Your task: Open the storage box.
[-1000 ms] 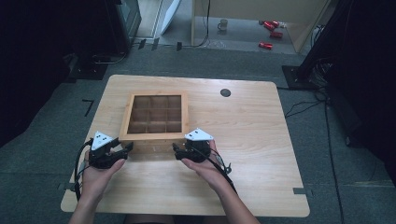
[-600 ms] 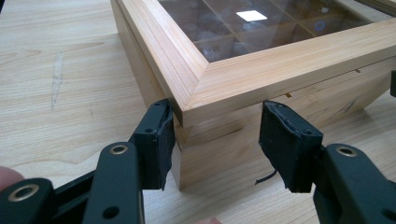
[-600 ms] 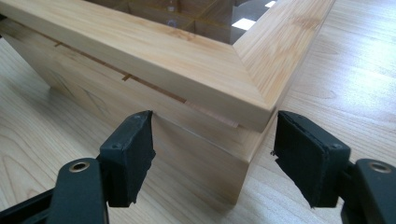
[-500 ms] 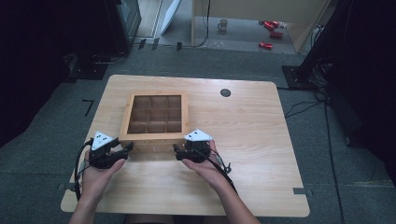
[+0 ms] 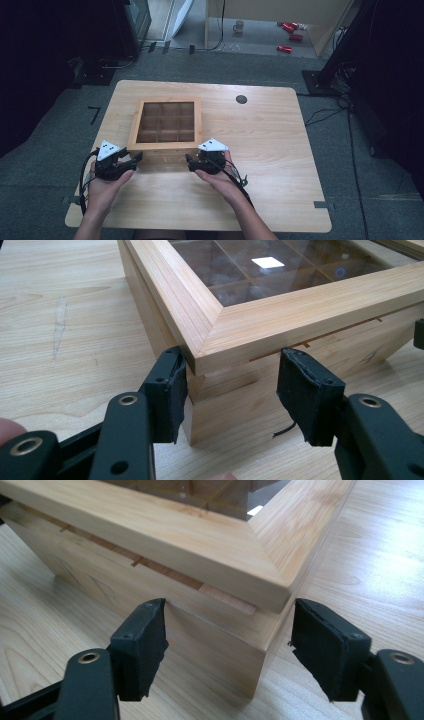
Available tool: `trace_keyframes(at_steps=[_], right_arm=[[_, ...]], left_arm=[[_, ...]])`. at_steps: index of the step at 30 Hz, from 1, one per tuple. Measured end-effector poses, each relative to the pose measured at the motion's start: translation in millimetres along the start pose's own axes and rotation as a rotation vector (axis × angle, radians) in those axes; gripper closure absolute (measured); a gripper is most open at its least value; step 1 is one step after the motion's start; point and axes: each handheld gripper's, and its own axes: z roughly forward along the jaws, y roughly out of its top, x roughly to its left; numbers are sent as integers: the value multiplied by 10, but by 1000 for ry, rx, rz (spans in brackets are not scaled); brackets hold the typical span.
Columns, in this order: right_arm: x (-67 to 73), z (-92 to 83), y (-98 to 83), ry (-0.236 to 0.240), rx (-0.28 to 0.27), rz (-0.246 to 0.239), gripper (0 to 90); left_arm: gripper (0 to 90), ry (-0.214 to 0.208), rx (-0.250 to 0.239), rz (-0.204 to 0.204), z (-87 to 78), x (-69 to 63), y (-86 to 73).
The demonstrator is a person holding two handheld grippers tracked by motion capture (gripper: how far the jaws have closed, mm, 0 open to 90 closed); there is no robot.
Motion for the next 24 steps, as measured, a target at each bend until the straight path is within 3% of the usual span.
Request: trace_keyframes(at_steps=[7, 13, 19, 24], right_arm=[[-13, -18, 17, 2, -22, 19, 334], [-46, -47, 56, -1, -88, 51, 340], [-55, -79, 76, -37, -114, 3, 338], [-49, -115, 135, -55, -131, -23, 309]], left_arm=[[469, -6, -2, -2, -2, 6, 4], [471, -12, -10, -5, -5, 14, 6], [498, -26, -38, -21, -31, 31, 2], [451, -34, -28, -35, -76, 97, -57]])
